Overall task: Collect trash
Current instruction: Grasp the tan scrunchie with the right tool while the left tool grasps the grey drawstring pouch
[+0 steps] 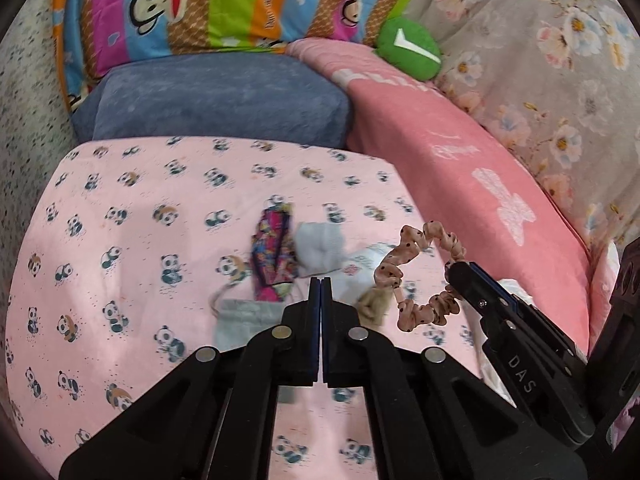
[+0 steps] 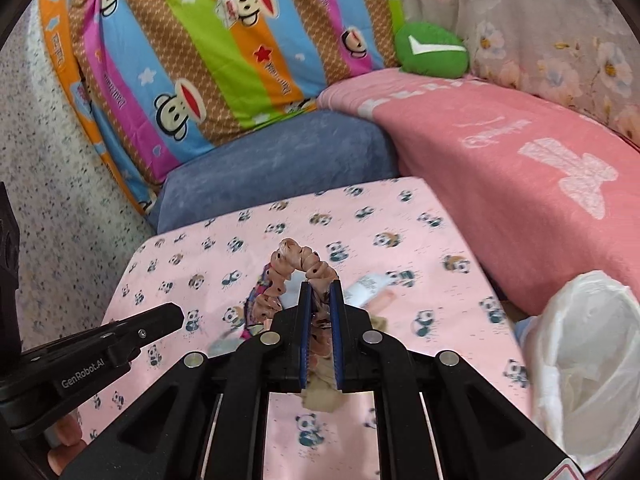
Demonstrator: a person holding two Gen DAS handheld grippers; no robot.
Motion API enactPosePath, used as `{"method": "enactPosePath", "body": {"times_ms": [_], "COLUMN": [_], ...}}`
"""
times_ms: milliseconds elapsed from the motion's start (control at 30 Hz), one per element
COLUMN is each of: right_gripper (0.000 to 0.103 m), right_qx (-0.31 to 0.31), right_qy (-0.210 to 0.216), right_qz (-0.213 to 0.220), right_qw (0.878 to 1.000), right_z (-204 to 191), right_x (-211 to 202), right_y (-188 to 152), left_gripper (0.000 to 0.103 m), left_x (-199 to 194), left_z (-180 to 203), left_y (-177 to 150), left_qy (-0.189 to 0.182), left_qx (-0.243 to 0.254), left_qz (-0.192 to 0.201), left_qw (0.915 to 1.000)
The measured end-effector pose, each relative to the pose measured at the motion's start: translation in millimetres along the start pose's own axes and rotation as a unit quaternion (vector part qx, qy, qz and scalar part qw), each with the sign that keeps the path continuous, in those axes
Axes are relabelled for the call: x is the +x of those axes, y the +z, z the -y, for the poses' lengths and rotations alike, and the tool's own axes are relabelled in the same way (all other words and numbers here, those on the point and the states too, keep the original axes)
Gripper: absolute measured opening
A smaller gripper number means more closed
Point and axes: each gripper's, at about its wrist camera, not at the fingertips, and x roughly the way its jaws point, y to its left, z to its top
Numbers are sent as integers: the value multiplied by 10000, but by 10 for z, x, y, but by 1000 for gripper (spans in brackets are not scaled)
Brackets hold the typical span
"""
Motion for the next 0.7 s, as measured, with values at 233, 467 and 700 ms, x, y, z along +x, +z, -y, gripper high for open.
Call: {"method": "enactPosePath", "body": {"times_ms": [233,467,700], "right_gripper": [9,9,9], "right_qx": [317,527,643], "right_qy": [-248,-437,-409], "right_qz": [249,201,-50], "right_qw": [9989,9974,9971], "right_z": [457,792,859], "right_x": [-426,-626,-535], "right_y": [-53,-331,-578], "left_gripper": [1,49,53], "left_x": [-101,146,543], "left_z": [392,54,-421], "left_y": [-97,-514,-799], "left_qy": [-71,699,1172], "left_qx": [277,59,-260], "left_qz": [19,-270,-761], "left_qw": [9996,9972,9898]}}
